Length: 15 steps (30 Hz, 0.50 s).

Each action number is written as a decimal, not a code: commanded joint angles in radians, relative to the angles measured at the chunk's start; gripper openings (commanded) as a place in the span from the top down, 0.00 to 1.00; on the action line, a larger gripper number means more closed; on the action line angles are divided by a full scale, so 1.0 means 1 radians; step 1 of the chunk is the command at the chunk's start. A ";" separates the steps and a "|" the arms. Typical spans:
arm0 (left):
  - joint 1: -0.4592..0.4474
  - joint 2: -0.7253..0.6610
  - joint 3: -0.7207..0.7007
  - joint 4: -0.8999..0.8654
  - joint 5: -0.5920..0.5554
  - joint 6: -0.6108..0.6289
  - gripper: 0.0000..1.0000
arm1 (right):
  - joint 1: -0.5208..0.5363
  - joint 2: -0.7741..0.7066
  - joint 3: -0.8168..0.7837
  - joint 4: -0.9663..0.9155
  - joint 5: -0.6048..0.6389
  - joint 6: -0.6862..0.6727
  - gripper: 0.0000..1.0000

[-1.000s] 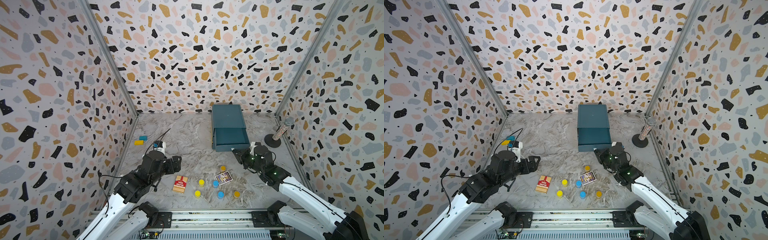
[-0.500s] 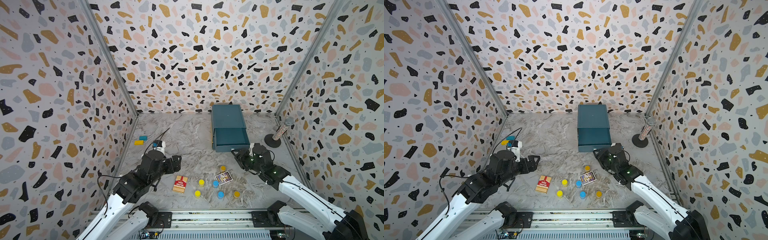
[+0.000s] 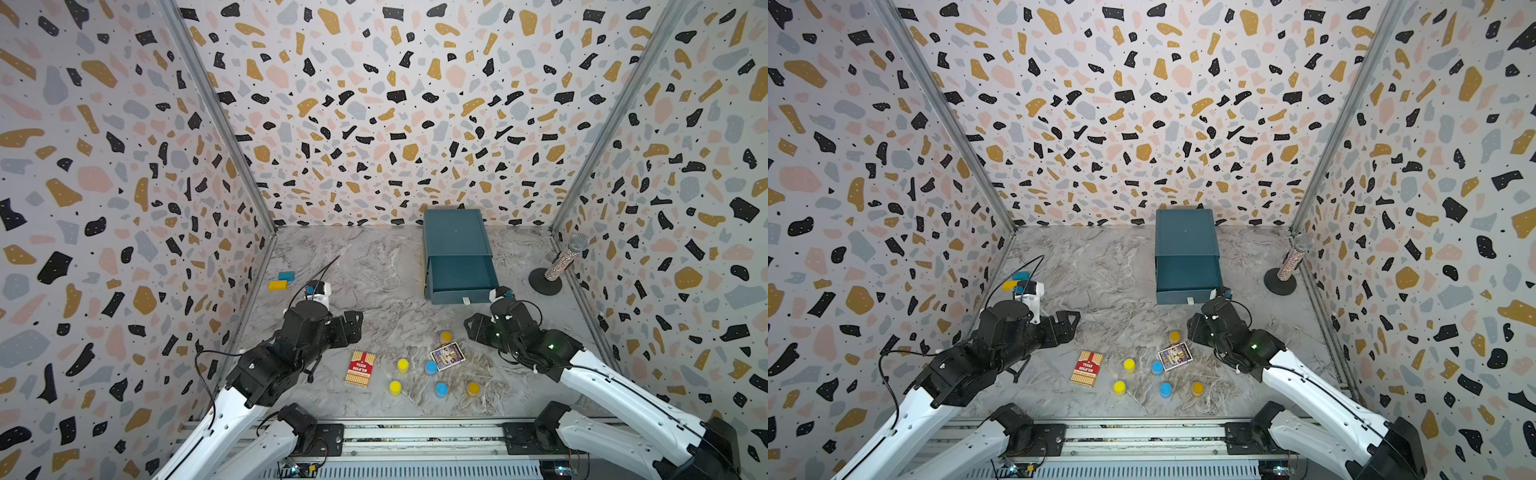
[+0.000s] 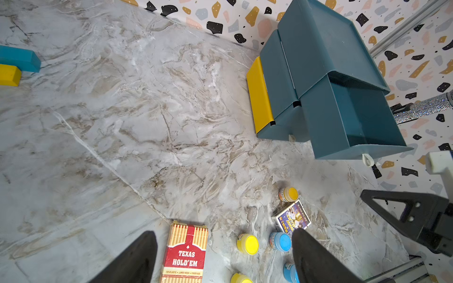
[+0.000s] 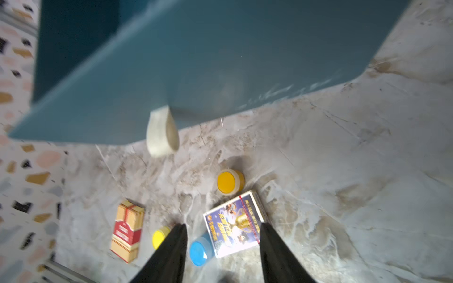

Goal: Put the paint cans in the drawer according to color
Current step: Pick up the paint can at the center of the board.

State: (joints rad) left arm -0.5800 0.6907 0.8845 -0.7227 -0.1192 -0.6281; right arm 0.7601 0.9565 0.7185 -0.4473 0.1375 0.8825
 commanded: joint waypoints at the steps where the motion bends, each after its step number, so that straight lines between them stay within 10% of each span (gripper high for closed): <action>1: -0.006 -0.003 0.025 0.010 -0.022 0.007 0.11 | 0.069 0.019 -0.061 0.017 0.119 -0.139 0.48; 15: -0.007 -0.005 0.028 0.012 -0.044 -0.002 0.11 | 0.165 0.142 -0.104 0.201 0.215 -0.076 0.47</action>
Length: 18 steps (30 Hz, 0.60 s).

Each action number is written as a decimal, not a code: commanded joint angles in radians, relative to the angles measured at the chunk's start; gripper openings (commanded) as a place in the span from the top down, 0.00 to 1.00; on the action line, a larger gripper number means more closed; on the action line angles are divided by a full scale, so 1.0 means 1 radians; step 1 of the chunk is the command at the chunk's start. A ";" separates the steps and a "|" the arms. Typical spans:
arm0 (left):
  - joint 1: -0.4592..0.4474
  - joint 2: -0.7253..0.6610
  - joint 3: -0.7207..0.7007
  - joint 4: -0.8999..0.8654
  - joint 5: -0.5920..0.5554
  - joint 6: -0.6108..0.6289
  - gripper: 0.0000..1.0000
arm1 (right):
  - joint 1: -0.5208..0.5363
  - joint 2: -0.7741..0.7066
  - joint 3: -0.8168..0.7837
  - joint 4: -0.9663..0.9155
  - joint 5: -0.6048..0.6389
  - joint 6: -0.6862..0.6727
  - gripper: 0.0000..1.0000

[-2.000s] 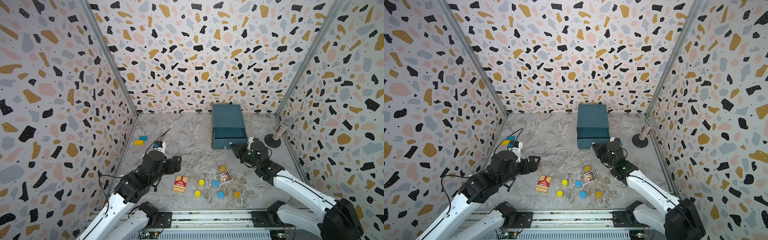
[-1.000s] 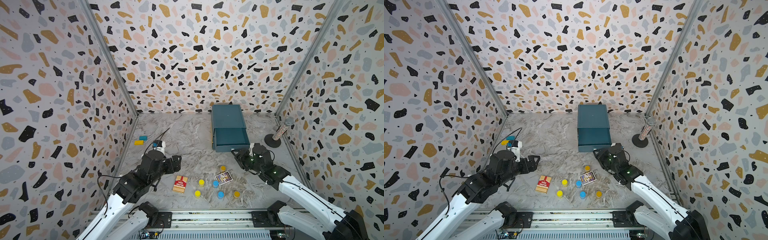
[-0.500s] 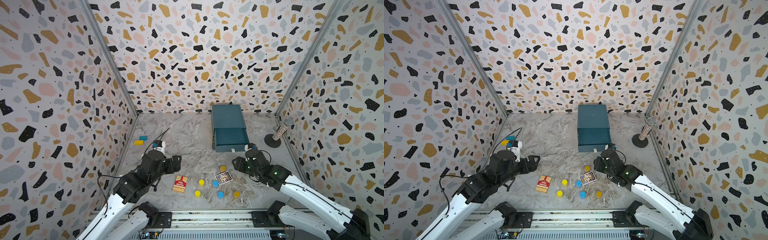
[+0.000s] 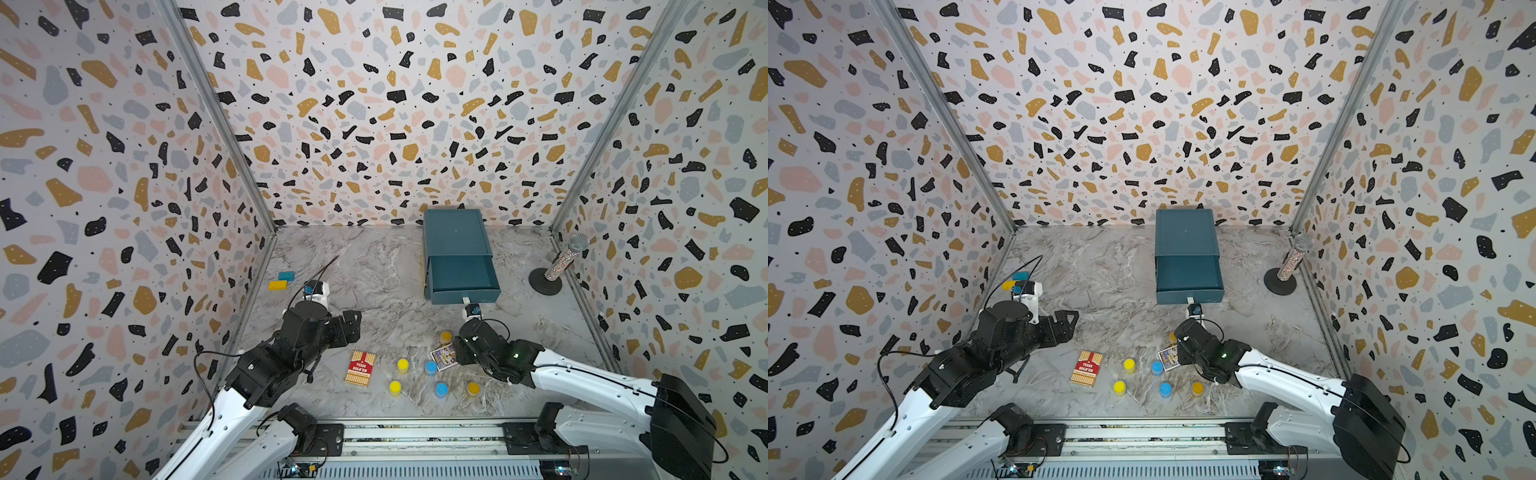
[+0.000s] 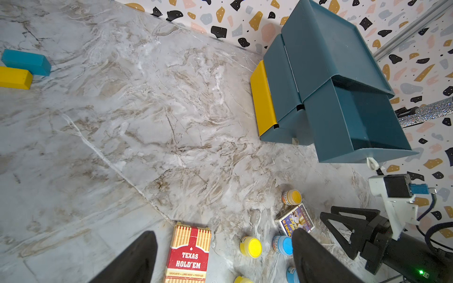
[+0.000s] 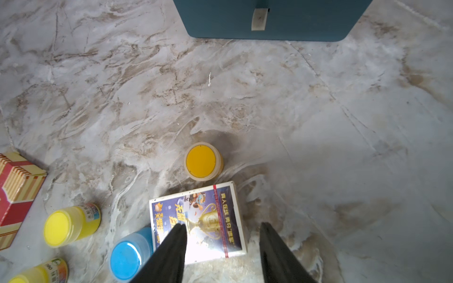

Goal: Put the paint cans in the drawer according to color
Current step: Pick up the paint can at the center of the board.

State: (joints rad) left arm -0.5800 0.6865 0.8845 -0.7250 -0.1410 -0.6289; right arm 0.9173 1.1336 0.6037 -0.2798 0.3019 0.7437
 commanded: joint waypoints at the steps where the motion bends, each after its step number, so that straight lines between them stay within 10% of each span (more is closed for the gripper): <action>1: -0.006 0.002 0.026 0.016 -0.023 -0.004 0.11 | 0.009 -0.054 -0.016 0.063 0.050 0.097 0.47; 18: -0.009 -0.001 0.028 0.026 -0.011 -0.018 0.10 | 0.095 0.228 0.037 0.205 0.206 0.181 0.33</action>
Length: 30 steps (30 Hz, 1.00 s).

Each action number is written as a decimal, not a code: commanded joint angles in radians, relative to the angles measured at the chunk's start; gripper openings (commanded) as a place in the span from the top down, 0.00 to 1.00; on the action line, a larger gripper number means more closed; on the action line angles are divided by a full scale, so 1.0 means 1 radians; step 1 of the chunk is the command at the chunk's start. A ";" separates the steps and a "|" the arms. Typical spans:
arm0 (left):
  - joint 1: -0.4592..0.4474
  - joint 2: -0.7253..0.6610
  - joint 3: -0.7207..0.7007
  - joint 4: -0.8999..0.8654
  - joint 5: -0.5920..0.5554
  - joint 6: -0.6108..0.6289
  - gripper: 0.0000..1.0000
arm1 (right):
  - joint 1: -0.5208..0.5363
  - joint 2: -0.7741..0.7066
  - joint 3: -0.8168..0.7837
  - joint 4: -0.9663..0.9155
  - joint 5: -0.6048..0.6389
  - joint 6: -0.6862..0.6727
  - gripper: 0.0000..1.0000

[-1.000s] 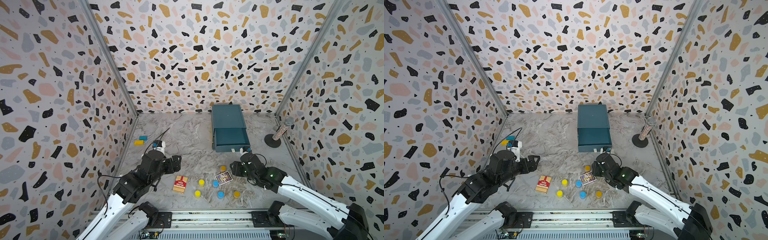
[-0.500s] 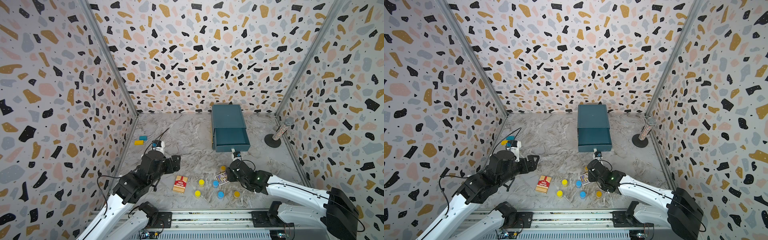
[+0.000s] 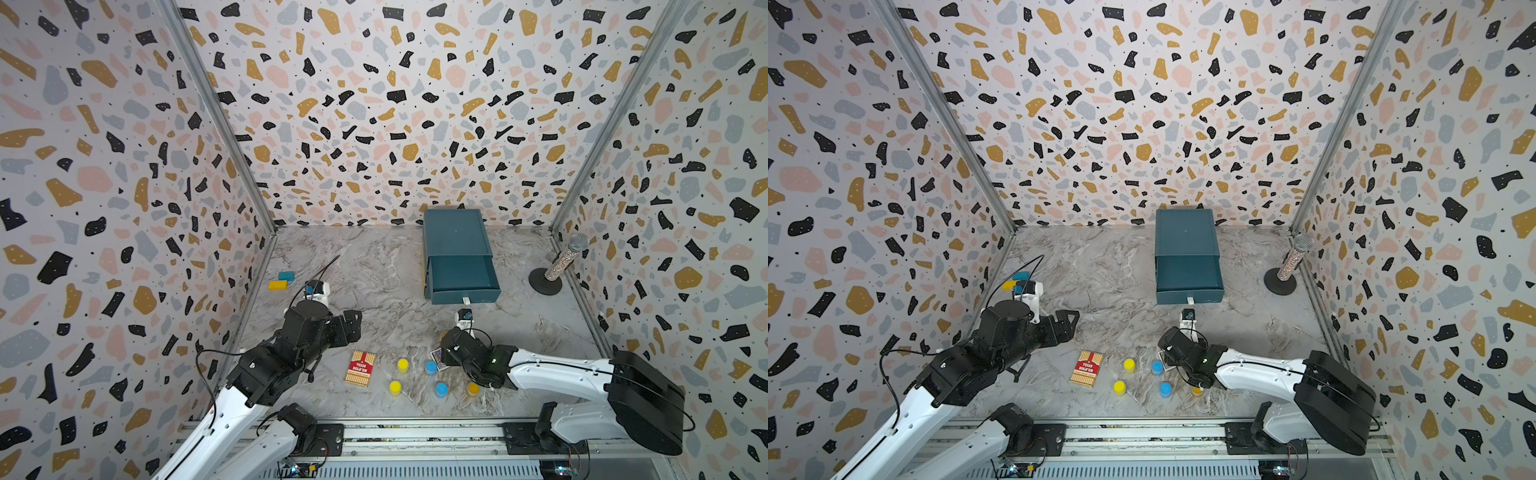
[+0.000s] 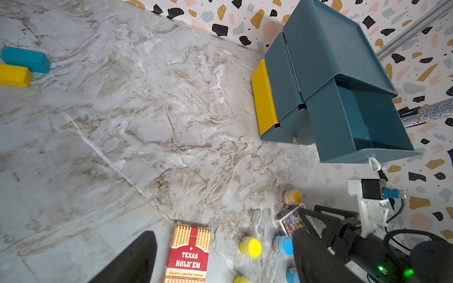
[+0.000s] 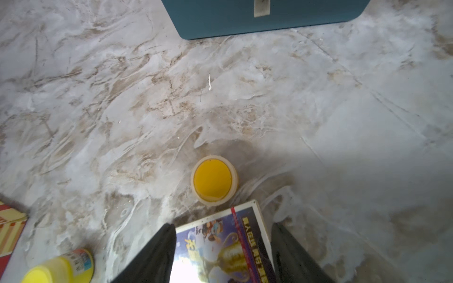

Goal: Put the paint cans in the drawer according to color
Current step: Pick up the paint can at the center of the board.

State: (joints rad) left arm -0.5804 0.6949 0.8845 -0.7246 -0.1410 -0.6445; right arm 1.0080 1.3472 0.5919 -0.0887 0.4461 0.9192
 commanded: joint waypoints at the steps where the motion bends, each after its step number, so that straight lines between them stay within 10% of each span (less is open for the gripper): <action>1: -0.008 -0.010 0.030 0.025 -0.010 -0.001 0.10 | 0.005 0.032 0.059 0.016 0.065 0.004 0.33; 30: -0.008 -0.024 0.046 0.020 -0.018 0.020 0.09 | -0.005 0.268 0.207 -0.100 0.108 0.039 0.43</action>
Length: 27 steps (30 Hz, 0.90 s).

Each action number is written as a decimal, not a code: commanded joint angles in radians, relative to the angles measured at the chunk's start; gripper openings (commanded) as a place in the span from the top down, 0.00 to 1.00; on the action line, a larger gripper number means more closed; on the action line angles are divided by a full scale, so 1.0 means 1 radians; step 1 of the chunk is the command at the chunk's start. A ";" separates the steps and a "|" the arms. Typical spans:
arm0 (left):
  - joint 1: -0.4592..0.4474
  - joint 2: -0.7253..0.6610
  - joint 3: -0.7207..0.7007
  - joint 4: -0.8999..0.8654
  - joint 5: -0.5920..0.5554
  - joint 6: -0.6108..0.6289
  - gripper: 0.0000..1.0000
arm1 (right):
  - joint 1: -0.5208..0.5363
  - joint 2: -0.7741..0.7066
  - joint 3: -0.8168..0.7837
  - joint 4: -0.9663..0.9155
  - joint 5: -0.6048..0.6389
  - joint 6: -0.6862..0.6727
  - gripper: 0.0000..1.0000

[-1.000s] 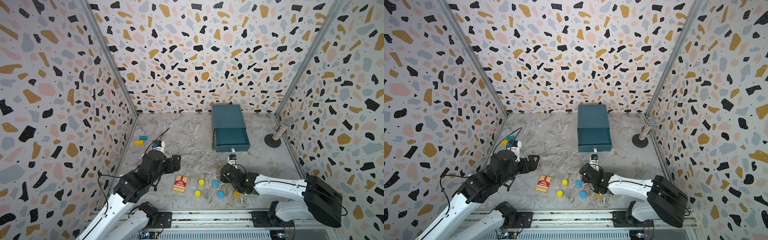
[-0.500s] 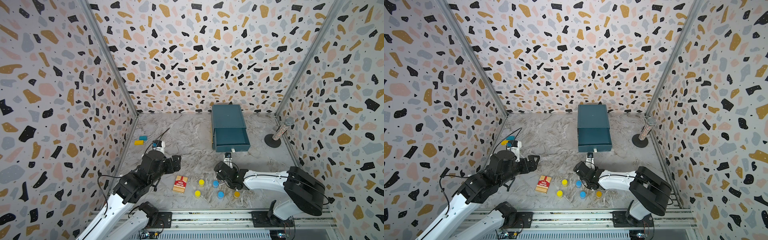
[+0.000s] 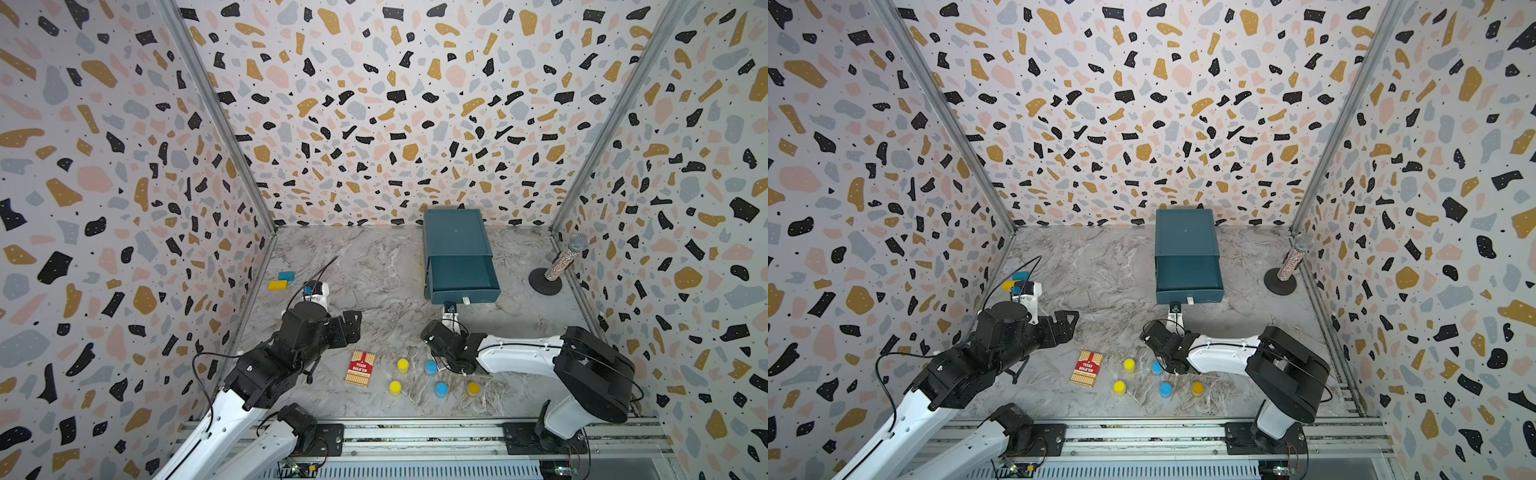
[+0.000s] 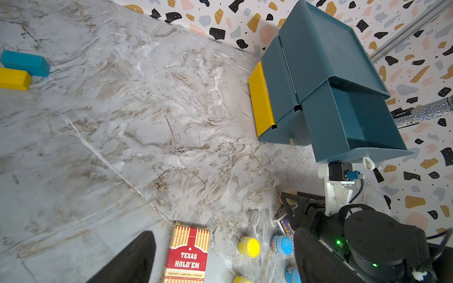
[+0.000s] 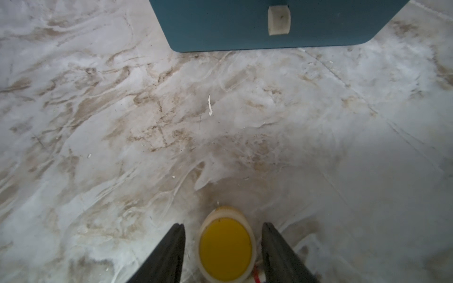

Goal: Put the paint cans in the drawer according to color
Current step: Pick up the paint can at the center of the board.

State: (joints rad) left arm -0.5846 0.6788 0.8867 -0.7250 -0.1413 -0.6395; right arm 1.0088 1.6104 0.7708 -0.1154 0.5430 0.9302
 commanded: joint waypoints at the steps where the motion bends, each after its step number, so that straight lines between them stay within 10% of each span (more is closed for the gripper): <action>1: -0.003 -0.009 0.045 0.020 -0.018 0.014 0.09 | -0.008 0.010 0.034 -0.083 0.008 0.031 0.43; 27: -0.003 0.011 0.044 0.019 -0.030 0.027 0.09 | -0.007 -0.165 0.000 -0.196 -0.031 -0.066 0.82</action>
State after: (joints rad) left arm -0.5846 0.6872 0.9005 -0.7254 -0.1562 -0.6216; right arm 0.9970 1.4963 0.7799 -0.2432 0.5312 0.8963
